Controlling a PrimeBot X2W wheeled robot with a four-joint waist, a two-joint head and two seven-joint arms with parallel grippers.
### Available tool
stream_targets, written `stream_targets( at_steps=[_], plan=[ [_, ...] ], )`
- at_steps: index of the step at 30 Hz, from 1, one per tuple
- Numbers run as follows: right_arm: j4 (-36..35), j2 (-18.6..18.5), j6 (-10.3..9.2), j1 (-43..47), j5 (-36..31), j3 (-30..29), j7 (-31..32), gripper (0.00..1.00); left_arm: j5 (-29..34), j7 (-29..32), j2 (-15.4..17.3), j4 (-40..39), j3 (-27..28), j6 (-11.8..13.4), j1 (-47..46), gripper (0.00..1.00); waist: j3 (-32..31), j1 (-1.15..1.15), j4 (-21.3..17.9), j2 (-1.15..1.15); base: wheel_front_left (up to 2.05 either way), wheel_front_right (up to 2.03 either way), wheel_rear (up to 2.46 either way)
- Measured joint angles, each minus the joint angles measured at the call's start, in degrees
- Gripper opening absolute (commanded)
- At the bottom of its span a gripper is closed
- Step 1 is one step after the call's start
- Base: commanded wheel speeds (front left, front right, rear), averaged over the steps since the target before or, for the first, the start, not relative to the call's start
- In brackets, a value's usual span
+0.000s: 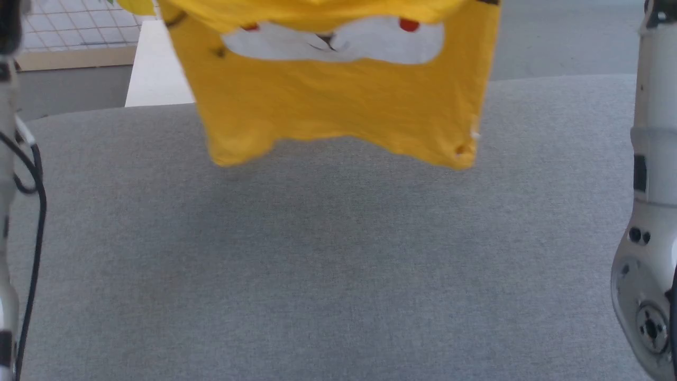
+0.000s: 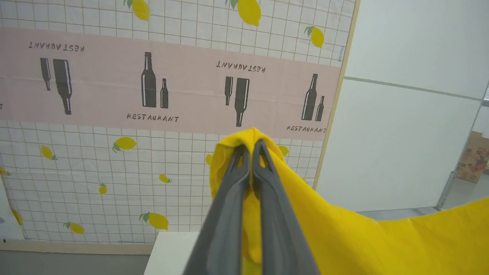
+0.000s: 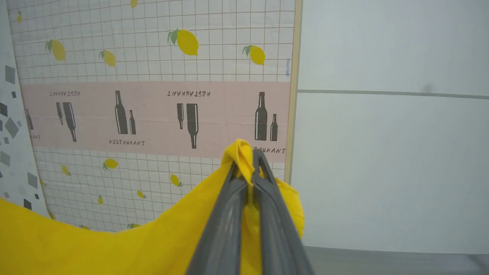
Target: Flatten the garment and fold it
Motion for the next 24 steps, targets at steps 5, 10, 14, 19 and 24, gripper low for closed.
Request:
stream_targets(
  at_steps=[5,10,14,19,24],
  plan=[
    [9.17,0.03,0.0,-4.93,-1.63,-1.62,-2.44,0.0,-0.07,-1.1,-1.75,5.68,0.55,0.57,-4.65,0.0,0.01,0.0,-0.92,0.0,0.0,0.0,0.0],
    [18.04,-0.02,0.0,-10.66,-2.33,-2.94,-4.3,0.0,-0.42,-1.01,-3.13,8.37,0.23,0.48,-7.71,0.0,1.86,0.0,-1.42,0.0,0.0,0.0,0.0],
    [23.37,-0.02,0.0,-14.69,-2.38,-3.23,-6.5,0.0,-0.42,-1.59,-2.92,9.18,0.45,0.26,-9.84,0.0,4.12,0.0,-1.76,0.0,0.0,0.0,0.0],
    [27.48,-0.02,0.0,-18.72,-5.0,-4.35,-9.79,0.0,-0.47,-3.33,-2.04,9.46,1.54,-0.18,-11.71,0.0,7.37,0.0,-2.01,0.0,0.0,0.0,0.0],
    [28.44,0.03,0.01,-22.19,-10.68,-7.36,-14.22,0.0,-0.58,-8.8,-1.64,9.06,3.68,-1.14,-14.69,0.0,11.66,0.01,-1.96,0.0,0.0,0.0,0.0]
  ],
)
